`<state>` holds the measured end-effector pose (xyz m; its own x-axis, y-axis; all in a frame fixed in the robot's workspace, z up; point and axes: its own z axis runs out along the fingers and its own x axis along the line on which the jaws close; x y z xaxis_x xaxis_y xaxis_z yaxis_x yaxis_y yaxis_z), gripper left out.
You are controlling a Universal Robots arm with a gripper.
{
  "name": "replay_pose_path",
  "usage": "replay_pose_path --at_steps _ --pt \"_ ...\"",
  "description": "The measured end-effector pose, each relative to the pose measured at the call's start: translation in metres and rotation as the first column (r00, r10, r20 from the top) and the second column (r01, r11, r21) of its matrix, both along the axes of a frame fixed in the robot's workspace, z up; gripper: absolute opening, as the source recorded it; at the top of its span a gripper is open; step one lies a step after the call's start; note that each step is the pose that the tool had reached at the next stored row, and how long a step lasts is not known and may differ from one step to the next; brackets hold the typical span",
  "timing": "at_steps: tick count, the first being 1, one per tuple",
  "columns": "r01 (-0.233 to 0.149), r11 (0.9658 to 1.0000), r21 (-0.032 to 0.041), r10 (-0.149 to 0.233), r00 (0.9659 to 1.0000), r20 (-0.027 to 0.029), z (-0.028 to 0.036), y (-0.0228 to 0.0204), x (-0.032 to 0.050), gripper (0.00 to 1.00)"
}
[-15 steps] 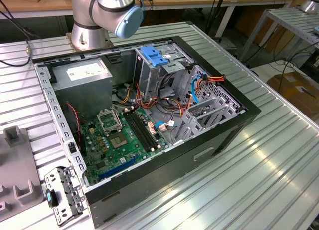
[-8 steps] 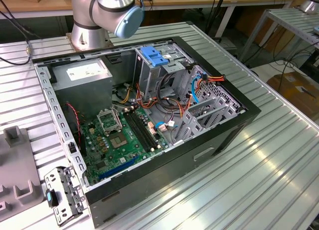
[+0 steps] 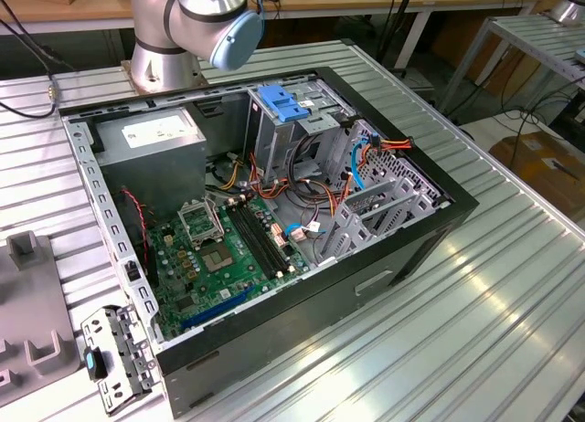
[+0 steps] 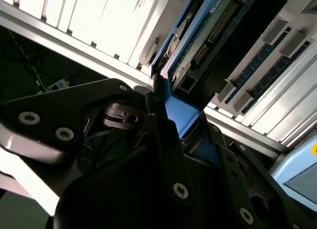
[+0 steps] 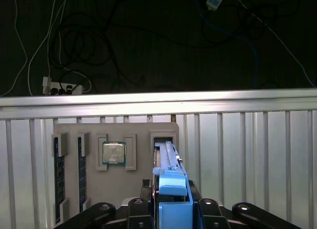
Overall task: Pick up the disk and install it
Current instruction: 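Pick up the disk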
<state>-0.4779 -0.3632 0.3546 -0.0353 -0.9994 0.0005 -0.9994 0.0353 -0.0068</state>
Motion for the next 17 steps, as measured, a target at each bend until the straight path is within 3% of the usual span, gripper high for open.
replay_pose_path --at_steps 17 --pt "0.0 1.0 0.0001 0.0 1.0 0.0002 0.0081 0.0 0.0 0.37"
